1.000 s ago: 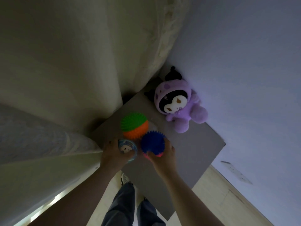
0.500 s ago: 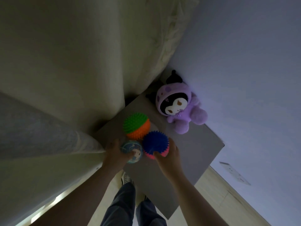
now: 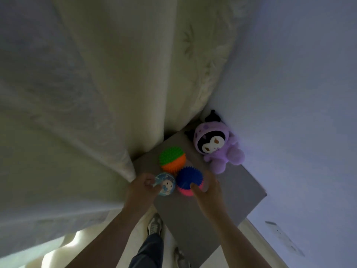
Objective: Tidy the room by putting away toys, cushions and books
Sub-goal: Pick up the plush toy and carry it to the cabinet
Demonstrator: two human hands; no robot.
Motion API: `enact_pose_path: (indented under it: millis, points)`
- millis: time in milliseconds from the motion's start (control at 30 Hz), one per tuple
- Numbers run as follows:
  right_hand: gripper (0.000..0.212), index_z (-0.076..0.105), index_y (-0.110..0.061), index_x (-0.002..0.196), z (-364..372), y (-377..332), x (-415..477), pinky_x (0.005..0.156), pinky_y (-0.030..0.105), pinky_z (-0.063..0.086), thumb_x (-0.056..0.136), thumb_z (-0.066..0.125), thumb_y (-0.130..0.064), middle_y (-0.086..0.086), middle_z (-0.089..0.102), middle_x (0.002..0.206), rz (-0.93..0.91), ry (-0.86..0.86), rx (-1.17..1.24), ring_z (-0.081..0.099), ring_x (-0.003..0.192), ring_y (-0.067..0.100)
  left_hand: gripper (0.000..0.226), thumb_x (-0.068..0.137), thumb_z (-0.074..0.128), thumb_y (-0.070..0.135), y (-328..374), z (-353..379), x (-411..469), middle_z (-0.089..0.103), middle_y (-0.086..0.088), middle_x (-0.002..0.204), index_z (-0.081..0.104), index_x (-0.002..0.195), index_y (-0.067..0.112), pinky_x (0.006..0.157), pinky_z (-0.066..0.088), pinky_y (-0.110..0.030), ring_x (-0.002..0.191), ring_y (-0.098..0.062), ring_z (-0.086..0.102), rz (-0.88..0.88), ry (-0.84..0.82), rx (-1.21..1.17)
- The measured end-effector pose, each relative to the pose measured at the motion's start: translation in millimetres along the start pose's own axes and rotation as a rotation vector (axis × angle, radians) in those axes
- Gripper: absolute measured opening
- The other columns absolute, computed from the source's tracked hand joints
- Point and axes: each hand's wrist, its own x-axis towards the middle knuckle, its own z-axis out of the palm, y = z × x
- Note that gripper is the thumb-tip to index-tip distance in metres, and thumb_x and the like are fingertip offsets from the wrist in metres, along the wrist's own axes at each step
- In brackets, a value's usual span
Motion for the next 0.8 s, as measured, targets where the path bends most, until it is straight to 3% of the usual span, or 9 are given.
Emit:
enact_pose_path:
  millis: [167,267,367,433,500,600,700,800]
  points:
    - [0.028,0.048,-0.035,0.090,-16,-11,-28,0.058,0.009,0.042,0.087,0.065,-0.014,-0.017,0.056,0.079,-0.153,-0.114,-0.022,0.056,0.072,-0.001,0.016,0.081,0.071,0.011,2,-16,-65,0.068,0.002,0.087,0.063,0.087,0.023,0.064,0.046,-0.021,0.079,-0.013,0.062,-0.003,0.141,-0.105]
    - [0.020,0.055,-0.034,0.100,-20,-16,-49,0.059,0.009,0.042,0.089,0.064,-0.020,-0.020,0.058,0.088,-0.209,-0.245,-0.053,0.057,0.079,-0.003,0.015,0.082,0.072,0.017,-12,-19,-110,0.069,0.003,0.088,0.067,0.096,0.019,0.068,0.049,-0.023,0.082,-0.014,0.064,-0.034,0.248,-0.169]
    - [0.020,0.059,-0.028,0.110,-18,-25,-68,0.058,0.009,0.041,0.091,0.059,-0.023,-0.014,0.061,0.094,-0.267,-0.364,-0.125,0.056,0.080,-0.003,0.015,0.081,0.074,0.018,-23,-23,-147,0.069,0.006,0.084,0.064,0.088,0.027,0.070,0.049,-0.025,0.077,-0.011,0.064,-0.045,0.365,-0.215]
    - [0.021,0.058,-0.028,0.112,-12,-29,-84,0.061,0.010,0.040,0.091,0.059,-0.024,-0.014,0.060,0.096,-0.307,-0.426,-0.141,0.056,0.083,-0.001,0.021,0.082,0.073,0.014,-29,-29,-171,0.067,0.011,0.080,0.060,0.082,0.031,0.061,0.046,-0.011,0.072,-0.001,0.060,-0.040,0.437,-0.250]
    - [0.017,0.058,-0.028,0.107,-3,-32,-103,0.063,0.011,0.041,0.091,0.060,-0.024,-0.016,0.060,0.092,-0.357,-0.483,-0.158,0.057,0.083,0.002,0.016,0.082,0.072,0.014,-39,-36,-193,0.065,0.012,0.081,0.062,0.089,0.025,0.056,0.042,-0.005,0.071,0.002,0.058,-0.053,0.497,-0.297]
    - [0.015,0.061,-0.024,0.105,16,-28,-128,0.067,0.012,0.042,0.090,0.061,-0.025,-0.011,0.063,0.095,-0.396,-0.549,-0.178,0.058,0.086,0.002,0.020,0.082,0.073,0.021,-59,-48,-226,0.069,0.006,0.088,0.066,0.101,0.019,0.064,0.044,-0.015,0.074,-0.003,0.061,-0.107,0.559,-0.323]
    - [0.018,0.066,-0.022,0.105,46,-32,-170,0.081,0.023,0.049,0.088,0.064,-0.025,-0.007,0.068,0.100,-0.470,-0.655,-0.233,0.062,0.096,0.009,0.019,0.082,0.072,0.023,-94,-69,-275,0.070,0.002,0.091,0.068,0.100,0.018,0.071,0.046,-0.023,0.074,-0.006,0.061,-0.159,0.677,-0.381]
    - [0.015,0.066,-0.025,0.101,74,-40,-212,0.077,0.015,0.048,0.086,0.065,-0.021,-0.010,0.067,0.096,-0.565,-0.737,-0.269,0.062,0.093,0.007,0.018,0.083,0.071,0.023,-126,-86,-323,0.070,0.004,0.092,0.067,0.101,0.020,0.070,0.048,-0.023,0.078,-0.006,0.063,-0.216,0.783,-0.444]
